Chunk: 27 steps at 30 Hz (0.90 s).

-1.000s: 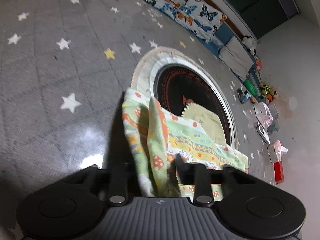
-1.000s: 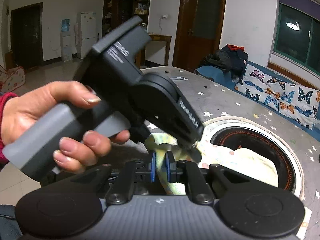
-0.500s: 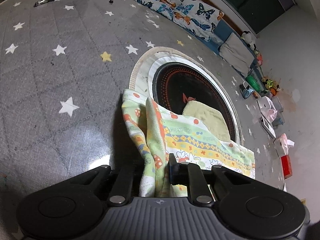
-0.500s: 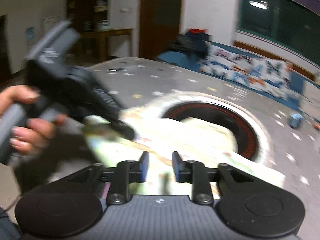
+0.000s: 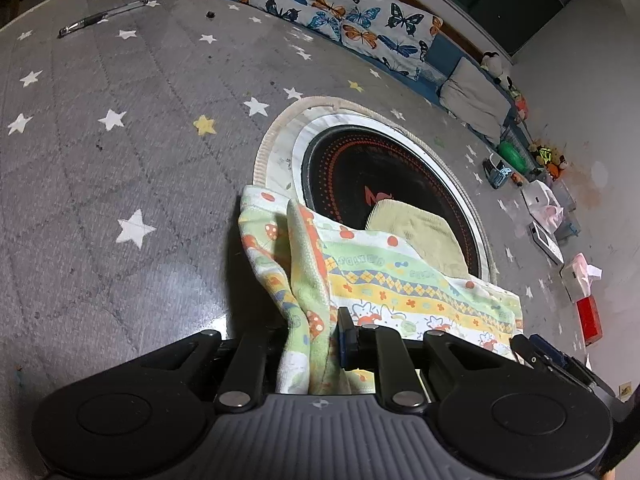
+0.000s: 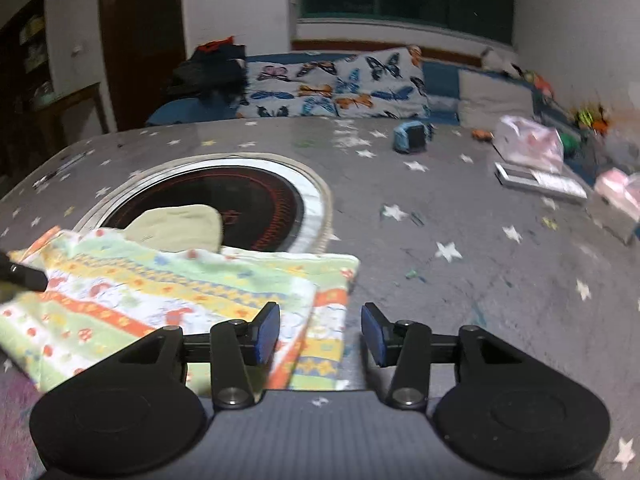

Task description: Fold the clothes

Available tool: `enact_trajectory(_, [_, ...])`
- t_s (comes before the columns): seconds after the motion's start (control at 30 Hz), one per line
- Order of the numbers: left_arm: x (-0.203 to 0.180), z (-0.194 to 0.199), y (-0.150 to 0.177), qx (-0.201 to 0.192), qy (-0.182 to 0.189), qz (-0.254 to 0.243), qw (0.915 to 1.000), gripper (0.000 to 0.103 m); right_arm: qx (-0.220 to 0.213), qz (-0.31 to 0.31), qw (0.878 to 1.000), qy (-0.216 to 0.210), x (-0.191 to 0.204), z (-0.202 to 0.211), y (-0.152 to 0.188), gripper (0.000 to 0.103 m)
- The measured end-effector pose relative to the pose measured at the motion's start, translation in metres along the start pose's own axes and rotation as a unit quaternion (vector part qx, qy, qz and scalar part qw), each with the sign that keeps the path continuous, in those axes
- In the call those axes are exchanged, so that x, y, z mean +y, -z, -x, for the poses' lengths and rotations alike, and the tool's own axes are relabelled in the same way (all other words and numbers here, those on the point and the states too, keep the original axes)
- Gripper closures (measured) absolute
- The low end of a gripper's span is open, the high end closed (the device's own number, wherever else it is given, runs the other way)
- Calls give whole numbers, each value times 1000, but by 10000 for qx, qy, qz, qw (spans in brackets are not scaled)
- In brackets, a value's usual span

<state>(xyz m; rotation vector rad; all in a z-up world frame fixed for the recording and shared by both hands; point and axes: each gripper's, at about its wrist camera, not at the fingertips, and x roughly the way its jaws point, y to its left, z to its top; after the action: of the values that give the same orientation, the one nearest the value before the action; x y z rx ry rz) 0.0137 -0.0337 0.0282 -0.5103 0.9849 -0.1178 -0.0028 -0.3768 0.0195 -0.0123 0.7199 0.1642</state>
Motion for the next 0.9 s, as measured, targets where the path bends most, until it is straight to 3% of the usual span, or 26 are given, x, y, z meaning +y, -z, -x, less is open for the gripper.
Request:
enact_trajectory(0.33, [-1, -1, 0, -10, -27, -125, 9999, 87, 31, -378, 9990, -222, -2, -7, 3, 60])
enact_trajectory(0.4, [-2, -1, 0, -12, -40, -146, 9999, 87, 25, -420, 9987, -283, 1, -7, 3, 71])
enact_trajectory(0.47, [-4, -1, 0, -17, -68, -190, 9998, 87, 30, -454, 9984, -342, 4, -8, 2, 75])
enact_trajectory(0.53, [-6, -1, 0, -39, -94, -263, 9996, 87, 30, -439, 9983, -375, 8, -8, 2, 90])
enact_trajectory(0.9, [-37, 15, -10, -244, 96, -767, 9967, 93, -521, -459, 9969, -365, 11, 32, -10, 95])
